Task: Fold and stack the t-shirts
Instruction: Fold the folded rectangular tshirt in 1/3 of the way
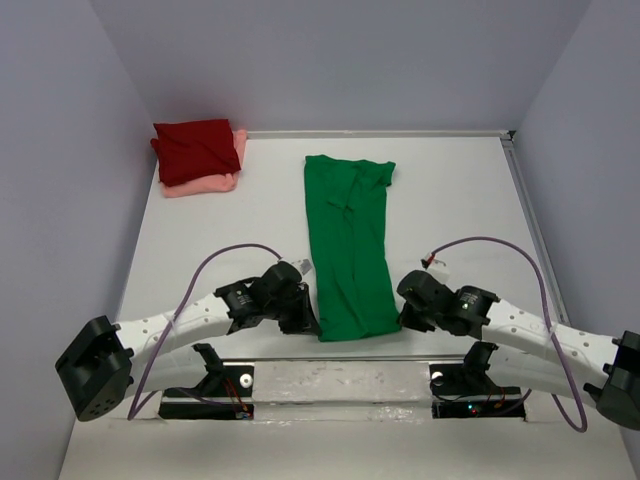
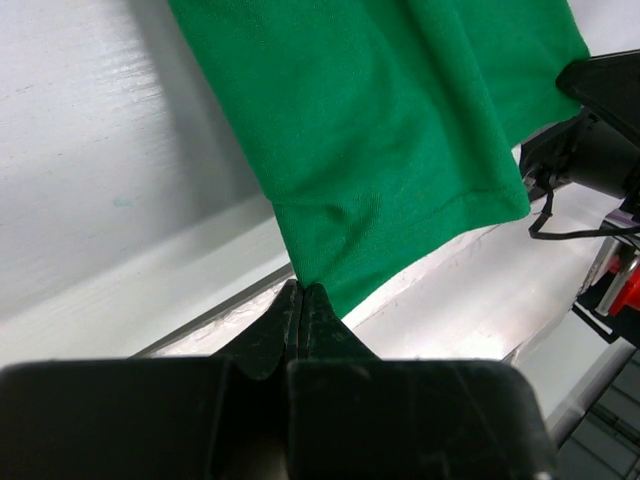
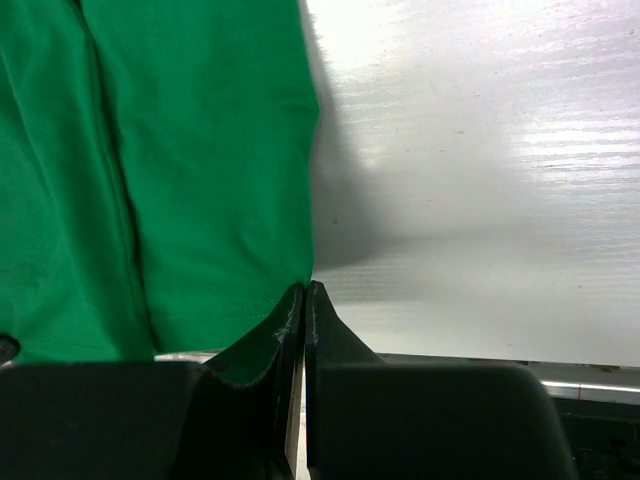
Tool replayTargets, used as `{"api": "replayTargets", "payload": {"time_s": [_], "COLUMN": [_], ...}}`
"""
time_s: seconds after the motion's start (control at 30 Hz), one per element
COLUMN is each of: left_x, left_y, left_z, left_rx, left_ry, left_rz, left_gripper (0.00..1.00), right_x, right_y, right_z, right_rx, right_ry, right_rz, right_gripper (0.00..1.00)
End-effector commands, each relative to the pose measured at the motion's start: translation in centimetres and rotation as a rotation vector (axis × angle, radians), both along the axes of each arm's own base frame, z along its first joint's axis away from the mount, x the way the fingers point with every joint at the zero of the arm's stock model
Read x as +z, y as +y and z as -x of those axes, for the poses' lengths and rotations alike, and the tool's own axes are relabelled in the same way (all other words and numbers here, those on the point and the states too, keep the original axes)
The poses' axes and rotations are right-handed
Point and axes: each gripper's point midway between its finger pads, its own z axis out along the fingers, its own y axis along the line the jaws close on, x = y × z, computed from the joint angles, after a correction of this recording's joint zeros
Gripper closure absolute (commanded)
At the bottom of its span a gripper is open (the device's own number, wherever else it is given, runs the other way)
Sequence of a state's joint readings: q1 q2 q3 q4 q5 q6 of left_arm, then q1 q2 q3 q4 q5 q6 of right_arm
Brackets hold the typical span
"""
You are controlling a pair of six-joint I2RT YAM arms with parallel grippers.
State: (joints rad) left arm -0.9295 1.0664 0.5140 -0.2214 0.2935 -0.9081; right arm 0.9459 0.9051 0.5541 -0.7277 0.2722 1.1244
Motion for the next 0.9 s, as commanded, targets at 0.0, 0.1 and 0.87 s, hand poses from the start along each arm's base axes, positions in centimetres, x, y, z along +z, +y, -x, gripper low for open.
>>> {"api": "replayTargets", "payload": {"time_s": [0.0, 0.1, 0.87], "left_x": [-0.8, -0.3, 5.8], "left_y": [0.5, 0.5, 0.1], "left_z": [0.6, 0.6, -5.1], "left_rx": [-0.009, -0.009, 0.02], "left_ry": [0.025, 0.019, -0.184], "left_rz": [-0.031, -0.025, -0.19], "left_gripper": [1.0, 1.0, 1.0], "right_x": [2.1, 2.2, 8.0], "right_y": [-0.3, -0.9, 1.9], "right_z": [-1.1, -1.0, -5.5], "right_rx": [-0.056, -0.08, 0.034], "right_ry": [-0.077, -0.079, -0.249], "right_rz": [0.035, 0.04, 0.186], "right_gripper": [1.0, 1.0, 1.0]}}
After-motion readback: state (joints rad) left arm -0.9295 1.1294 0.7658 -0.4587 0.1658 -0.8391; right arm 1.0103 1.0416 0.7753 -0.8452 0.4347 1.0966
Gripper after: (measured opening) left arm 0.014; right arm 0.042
